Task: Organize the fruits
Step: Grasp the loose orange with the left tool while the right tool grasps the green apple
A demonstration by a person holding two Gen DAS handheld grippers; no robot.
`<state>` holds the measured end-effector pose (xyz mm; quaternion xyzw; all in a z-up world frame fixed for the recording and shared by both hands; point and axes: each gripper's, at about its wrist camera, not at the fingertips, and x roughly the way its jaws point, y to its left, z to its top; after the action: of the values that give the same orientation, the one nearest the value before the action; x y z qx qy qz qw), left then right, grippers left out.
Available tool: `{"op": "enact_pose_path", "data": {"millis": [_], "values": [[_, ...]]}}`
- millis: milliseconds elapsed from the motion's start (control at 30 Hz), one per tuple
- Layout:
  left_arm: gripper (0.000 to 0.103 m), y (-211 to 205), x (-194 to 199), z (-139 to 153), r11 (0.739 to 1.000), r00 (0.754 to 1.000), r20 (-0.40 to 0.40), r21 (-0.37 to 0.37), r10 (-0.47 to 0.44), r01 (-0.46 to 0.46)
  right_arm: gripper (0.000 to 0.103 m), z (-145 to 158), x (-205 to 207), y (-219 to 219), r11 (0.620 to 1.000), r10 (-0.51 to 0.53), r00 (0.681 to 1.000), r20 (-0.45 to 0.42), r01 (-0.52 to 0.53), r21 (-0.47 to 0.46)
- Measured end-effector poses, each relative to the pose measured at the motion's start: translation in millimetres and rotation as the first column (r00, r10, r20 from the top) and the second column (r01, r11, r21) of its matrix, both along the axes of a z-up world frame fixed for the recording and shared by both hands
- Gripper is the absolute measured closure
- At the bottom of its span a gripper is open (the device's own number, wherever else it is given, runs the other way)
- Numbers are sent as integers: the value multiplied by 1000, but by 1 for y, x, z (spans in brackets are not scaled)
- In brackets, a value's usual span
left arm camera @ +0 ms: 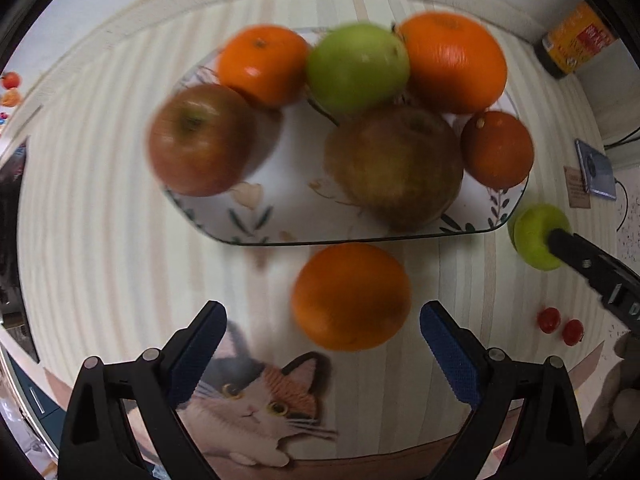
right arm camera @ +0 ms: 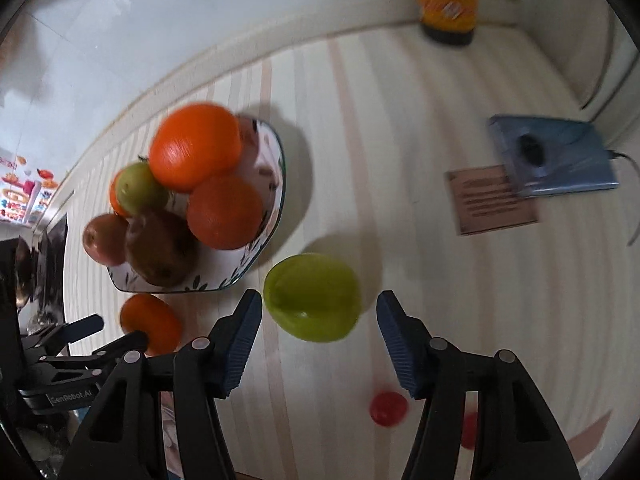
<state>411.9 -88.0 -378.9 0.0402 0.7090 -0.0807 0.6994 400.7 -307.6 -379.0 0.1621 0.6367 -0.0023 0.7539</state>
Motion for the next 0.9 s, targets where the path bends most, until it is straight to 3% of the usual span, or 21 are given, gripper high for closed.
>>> {"op": "enact_pose_path", "data": {"millis": [67, 133, 167, 200, 433, 633, 733, 900], "values": [[4, -5, 1, -7, 1000, 1000, -13, -24, -16, 16, 40, -11, 4, 2, 999, 3, 1000, -10, -3, 34], [16, -8, 1, -10, 999, 1000, 0, -39, -20, 20, 40, -15, 5, 3, 999, -2, 1000, 2, 2, 47], [34, -8, 1, -11, 999, 1000, 4, -47, -19, 19, 41, -15, 5, 4, 999, 1, 1000, 10, -1, 38], [39, -8, 1, -12, 998, 1000, 5, -68, -15, 15, 41, -15, 5, 5, 999, 5, 1000, 12, -5, 33], [40, -6, -24, -4, 998, 999, 29, -47, -40, 41, 41, -11, -14, 32, 996, 63, 998, -14, -62, 57], [40, 25, -75, -8, 998, 999, -42, -56, 10, -12, 41, -18, -52, 79, 982, 160, 985, -65, -152, 114], [40, 33, -87, -7, 997, 999, -31, -68, 29, -32, 41, -29, -59, 91, 982, 163, 983, -86, -154, 106], [40, 38, -89, -6, 994, 998, -19, -94, 59, -60, 41, -29, -63, 88, 987, 132, 990, -45, -126, 103]]}}
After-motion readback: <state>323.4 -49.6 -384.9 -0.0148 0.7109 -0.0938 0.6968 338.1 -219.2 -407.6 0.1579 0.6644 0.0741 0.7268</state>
